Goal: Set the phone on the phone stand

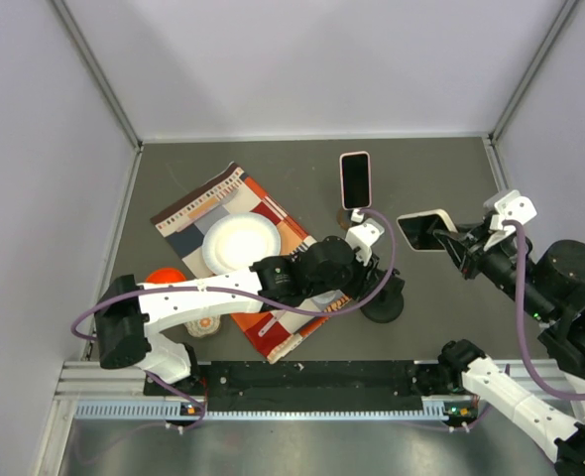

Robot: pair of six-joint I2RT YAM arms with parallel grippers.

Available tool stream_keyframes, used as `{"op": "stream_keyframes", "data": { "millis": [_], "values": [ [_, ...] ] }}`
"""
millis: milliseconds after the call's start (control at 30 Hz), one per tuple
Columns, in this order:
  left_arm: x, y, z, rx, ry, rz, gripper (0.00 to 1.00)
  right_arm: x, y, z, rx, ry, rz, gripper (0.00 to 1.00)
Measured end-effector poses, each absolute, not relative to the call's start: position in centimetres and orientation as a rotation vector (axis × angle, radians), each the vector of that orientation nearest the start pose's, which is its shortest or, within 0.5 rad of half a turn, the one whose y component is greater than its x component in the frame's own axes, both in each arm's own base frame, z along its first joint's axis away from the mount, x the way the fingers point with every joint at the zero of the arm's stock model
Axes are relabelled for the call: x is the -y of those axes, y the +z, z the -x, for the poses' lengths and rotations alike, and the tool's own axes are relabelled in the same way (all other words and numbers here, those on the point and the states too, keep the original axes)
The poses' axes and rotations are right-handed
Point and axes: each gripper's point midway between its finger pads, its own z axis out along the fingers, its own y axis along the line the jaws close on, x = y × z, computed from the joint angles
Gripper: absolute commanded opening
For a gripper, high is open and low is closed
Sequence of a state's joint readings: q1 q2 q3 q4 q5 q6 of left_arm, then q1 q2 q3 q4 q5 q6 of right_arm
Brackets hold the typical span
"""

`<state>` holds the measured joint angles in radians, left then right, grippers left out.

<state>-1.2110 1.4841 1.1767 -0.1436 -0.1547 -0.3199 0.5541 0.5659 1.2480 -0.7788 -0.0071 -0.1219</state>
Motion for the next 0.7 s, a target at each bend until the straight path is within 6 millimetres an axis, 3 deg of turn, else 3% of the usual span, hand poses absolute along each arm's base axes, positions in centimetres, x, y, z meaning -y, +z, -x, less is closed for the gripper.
{"op": "stream_keyframes", "data": {
  "millis": [267,533,700],
  "values": [
    [42.2,21.5,-17.4,-1.944,-0.795,-0.825,0.21,-10.0,38.9,-16.1,-1.598,0.351,0.586,0.00],
    [42.1,21.5,-17.5,-1.934,-0.781,-0.838,0.33,-9.5,39.4,-15.1,-1.604,0.360,0.576,0.00],
    [42.1,21.5,-17.5,-1.932,-0.779,-0.841,0.17,-9.7,39.2,-14.5,-1.611,0.386,0.597,0.00]
  ]
}}
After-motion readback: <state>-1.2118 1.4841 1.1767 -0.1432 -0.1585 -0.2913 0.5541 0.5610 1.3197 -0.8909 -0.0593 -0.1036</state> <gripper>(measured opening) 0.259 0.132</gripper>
